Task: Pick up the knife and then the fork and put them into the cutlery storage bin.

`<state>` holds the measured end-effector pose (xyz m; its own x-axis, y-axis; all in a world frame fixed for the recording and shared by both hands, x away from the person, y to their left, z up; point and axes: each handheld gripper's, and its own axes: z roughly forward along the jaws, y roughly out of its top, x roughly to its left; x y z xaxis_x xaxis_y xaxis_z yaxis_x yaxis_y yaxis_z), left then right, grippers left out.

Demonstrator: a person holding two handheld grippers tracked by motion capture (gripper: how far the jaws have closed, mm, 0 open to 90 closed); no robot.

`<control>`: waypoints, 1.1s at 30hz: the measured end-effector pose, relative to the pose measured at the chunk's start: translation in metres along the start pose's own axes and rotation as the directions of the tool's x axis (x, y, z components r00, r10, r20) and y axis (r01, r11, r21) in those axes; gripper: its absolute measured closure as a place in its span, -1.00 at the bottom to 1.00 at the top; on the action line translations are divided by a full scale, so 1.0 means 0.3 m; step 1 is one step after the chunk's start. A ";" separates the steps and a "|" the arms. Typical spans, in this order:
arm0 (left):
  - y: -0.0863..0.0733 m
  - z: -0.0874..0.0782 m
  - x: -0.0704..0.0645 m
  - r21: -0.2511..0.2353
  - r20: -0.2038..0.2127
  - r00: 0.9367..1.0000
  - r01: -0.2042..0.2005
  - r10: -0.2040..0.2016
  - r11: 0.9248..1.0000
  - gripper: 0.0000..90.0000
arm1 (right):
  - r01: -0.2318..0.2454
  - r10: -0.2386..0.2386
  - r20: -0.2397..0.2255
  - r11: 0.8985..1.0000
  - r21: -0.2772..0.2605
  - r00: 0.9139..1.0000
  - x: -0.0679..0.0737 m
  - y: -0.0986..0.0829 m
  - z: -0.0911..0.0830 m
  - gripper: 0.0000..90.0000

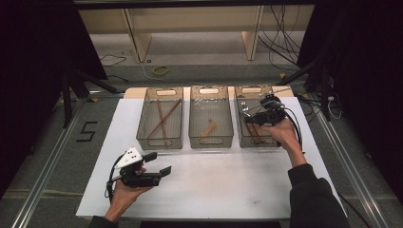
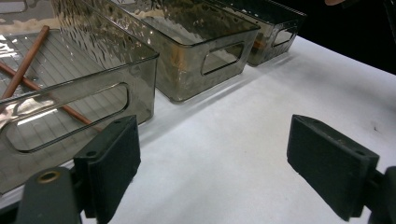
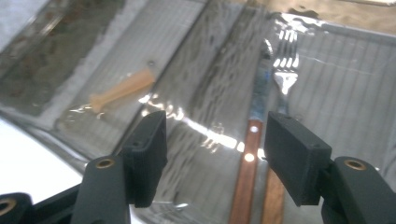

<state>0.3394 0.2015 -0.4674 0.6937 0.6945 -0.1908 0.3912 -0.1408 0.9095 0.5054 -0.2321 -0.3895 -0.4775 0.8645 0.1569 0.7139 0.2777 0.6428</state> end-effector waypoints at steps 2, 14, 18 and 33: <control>0.000 0.001 0.000 0.002 0.001 1.000 0.001 -0.001 1.000 -0.63 | 0.012 -0.012 -0.007 1.000 -0.014 1.000 0.017 -0.011 -0.010 -0.14; -0.001 0.003 0.002 -0.001 0.001 1.000 0.014 -0.014 1.000 -0.63 | 0.037 -0.047 -0.084 0.992 -0.121 0.995 0.105 -0.097 -0.061 -0.23; -0.003 0.005 0.004 0.007 0.003 1.000 0.012 -0.012 1.000 -0.63 | 0.038 -0.056 -0.112 0.987 -0.158 0.992 0.124 -0.130 -0.069 -0.25; -0.005 0.010 0.008 0.011 0.009 0.999 0.031 -0.032 0.999 -0.63 | 0.078 -0.116 -0.171 0.974 -0.214 0.978 0.191 -0.235 -0.065 -0.30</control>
<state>0.3423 0.2013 -0.4704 0.6865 0.6922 -0.2228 0.4192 -0.1264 0.8990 0.4178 -0.2101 -0.4111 -0.6374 0.7421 0.2075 0.5486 0.2480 0.7984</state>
